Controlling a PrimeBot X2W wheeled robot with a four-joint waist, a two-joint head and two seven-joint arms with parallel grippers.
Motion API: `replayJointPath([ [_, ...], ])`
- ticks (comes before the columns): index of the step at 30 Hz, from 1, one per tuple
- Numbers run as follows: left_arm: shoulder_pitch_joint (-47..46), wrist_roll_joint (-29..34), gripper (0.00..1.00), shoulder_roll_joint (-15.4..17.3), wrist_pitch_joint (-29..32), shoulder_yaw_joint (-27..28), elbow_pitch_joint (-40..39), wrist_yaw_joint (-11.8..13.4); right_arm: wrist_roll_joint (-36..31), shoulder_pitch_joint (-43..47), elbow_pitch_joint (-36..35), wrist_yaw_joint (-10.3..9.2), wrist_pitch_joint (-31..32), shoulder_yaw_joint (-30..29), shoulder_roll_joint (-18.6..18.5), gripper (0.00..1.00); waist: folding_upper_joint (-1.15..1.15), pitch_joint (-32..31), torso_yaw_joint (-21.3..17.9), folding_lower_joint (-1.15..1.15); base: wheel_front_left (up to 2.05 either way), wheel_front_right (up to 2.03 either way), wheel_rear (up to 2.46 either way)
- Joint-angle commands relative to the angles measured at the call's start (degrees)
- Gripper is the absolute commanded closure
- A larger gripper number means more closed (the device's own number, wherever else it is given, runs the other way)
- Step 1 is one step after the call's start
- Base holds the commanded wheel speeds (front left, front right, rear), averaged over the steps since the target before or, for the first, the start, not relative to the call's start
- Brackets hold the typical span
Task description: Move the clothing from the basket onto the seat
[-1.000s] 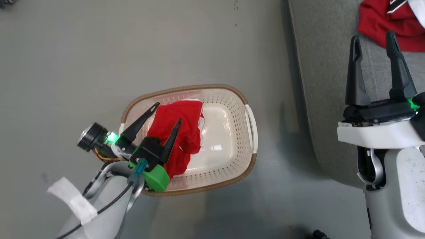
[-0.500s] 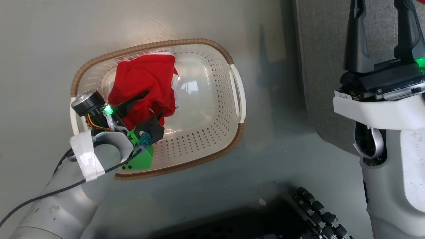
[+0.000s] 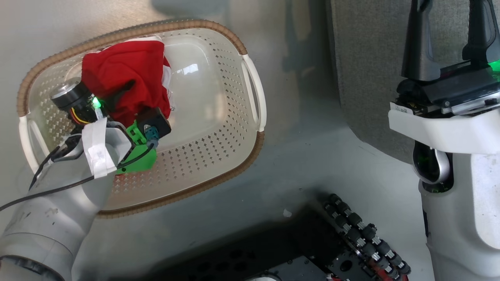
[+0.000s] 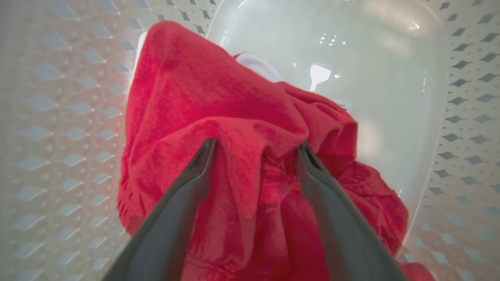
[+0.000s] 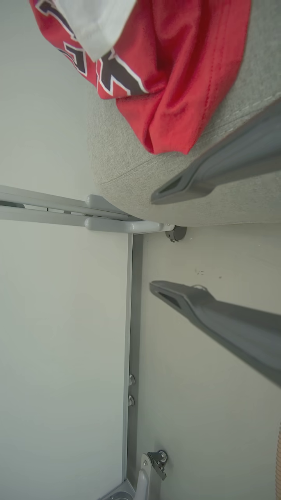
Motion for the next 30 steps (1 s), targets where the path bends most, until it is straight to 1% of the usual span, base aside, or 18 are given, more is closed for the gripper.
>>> replayJointPath([
  [1,-1.3,0.4,0.0,0.3,0.1,0.1,0.8,0.9,0.2,-0.9,-0.2,-0.08,-0.2,0.1,0.2,0.0,0.0,1.2,-1.4,-0.01,0.0,0.0,0.0],
  [6,-3.0,-0.7,0.0,0.0,-0.3,0.6,3.2,2.6,0.1,-0.7,-0.1,-0.08,-0.2,0.0,0.3,0.0,0.0,1.2,-1.8,-0.01,0.0,0.0,0.0],
  [7,-3.1,-1.0,0.52,-0.2,-0.6,0.7,3.4,2.7,0.0,-0.6,-0.2,-0.08,-0.2,-0.1,0.3,0.0,0.0,1.2,-1.7,-0.01,0.0,0.0,0.0],
  [8,-3.2,-1.3,0.78,-0.3,-0.9,0.8,3.4,2.9,-0.1,-0.4,-0.1,-0.08,-0.2,-0.1,0.3,0.0,0.0,1.2,-1.6,-0.01,0.0,0.0,0.0],
  [9,-3.3,-1.7,1.0,-0.5,-1.1,0.9,3.5,3.0,-0.1,-0.3,-0.1,-0.08,-0.2,-0.2,0.3,0.0,0.0,1.1,-1.5,-0.01,0.0,0.0,0.0],
  [13,-2.4,-3.6,1.0,-1.4,-2.0,1.5,3.1,3.2,-0.2,0.3,0.3,-0.08,-0.2,-0.8,0.3,0.0,0.0,0.1,-0.3,-0.01,0.0,0.0,0.0],
  [17,0.2,-5.9,1.0,-2.8,-2.4,2.4,1.7,3.8,-0.6,0.8,0.8,-0.08,-0.2,-1.2,0.3,0.0,0.0,-2.4,1.3,-0.01,0.0,0.0,0.0],
  [19,2.0,-7.7,1.0,-3.5,-2.4,2.9,-0.8,4.2,-1.0,1.3,1.0,-0.08,-0.2,-1.4,0.3,0.0,0.0,-4.2,2.2,-0.01,0.0,0.0,0.0],
  [25,10.2,-14.2,1.0,-5.0,-2.4,6.0,-8.4,4.8,-2.1,3.5,1.8,-0.08,-0.2,-2.2,-0.7,0.0,0.0,-12.1,5.5,-0.01,0.0,0.0,0.0],
  [30,17.2,-18.2,1.0,-5.4,-2.4,7.8,-15.1,5.9,-2.8,7.3,2.9,-0.08,-0.2,-2.5,-1.6,0.0,0.0,-20.5,7.9,-0.01,0.0,0.0,0.0],
])
